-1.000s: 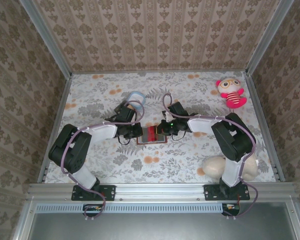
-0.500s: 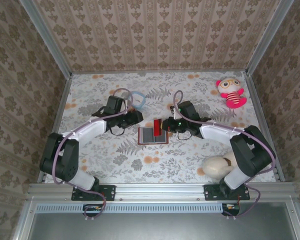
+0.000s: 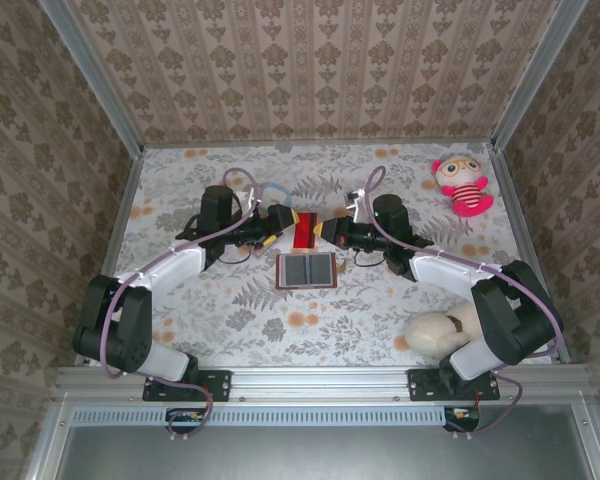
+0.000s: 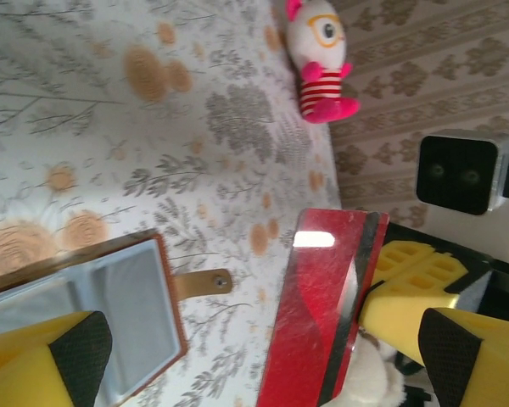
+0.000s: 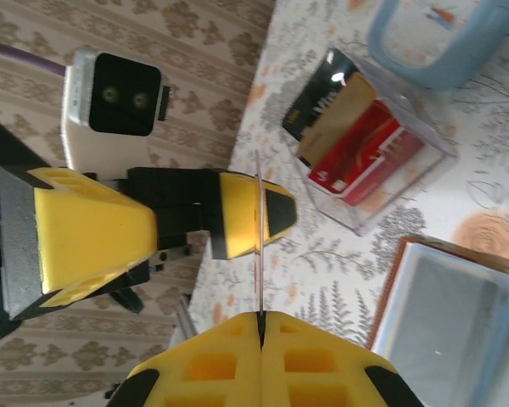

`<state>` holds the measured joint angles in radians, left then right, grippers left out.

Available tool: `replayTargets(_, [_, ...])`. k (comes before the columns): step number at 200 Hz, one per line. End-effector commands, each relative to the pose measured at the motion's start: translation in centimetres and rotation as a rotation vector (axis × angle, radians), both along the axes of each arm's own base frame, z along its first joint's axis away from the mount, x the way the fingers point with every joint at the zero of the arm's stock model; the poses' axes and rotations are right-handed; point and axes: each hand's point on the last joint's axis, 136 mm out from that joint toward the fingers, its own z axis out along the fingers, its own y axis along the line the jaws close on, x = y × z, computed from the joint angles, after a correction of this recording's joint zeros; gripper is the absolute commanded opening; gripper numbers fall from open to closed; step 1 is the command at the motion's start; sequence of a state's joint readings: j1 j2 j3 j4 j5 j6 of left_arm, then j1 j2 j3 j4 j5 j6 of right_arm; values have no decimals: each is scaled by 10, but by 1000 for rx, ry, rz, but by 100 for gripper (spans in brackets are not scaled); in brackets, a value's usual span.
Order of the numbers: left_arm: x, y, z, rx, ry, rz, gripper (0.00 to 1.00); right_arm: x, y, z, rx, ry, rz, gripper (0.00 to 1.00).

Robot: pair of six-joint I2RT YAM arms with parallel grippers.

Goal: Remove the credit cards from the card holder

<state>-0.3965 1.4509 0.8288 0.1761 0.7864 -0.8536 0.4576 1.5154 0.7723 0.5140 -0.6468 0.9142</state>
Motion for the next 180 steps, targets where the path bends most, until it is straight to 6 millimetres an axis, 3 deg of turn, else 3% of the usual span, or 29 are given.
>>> replayTargets(1, [-7,-7,28,-100,-53,-73,96,-4,4,30,117,-42,36,0])
replayTargets(38, [-11,-12,36,-158,-59,-95,89,-5,6,40,181,-44,47,0])
replayTargets(80, [-8,-15,40,-207,-62,-104,57,-2,7,41,204,-40,48,0])
replayTargets(148, [-8,-15,53,-250,-88,-119,17,-2,7,35,195,-21,47,0])
replayTargets(166, [-7,-12,57,-243,-108,-111,0,-1,5,29,166,-8,51,5])
replayTargets(180, [-5,-7,55,-209,-120,-93,0,1,0,22,126,10,45,16])
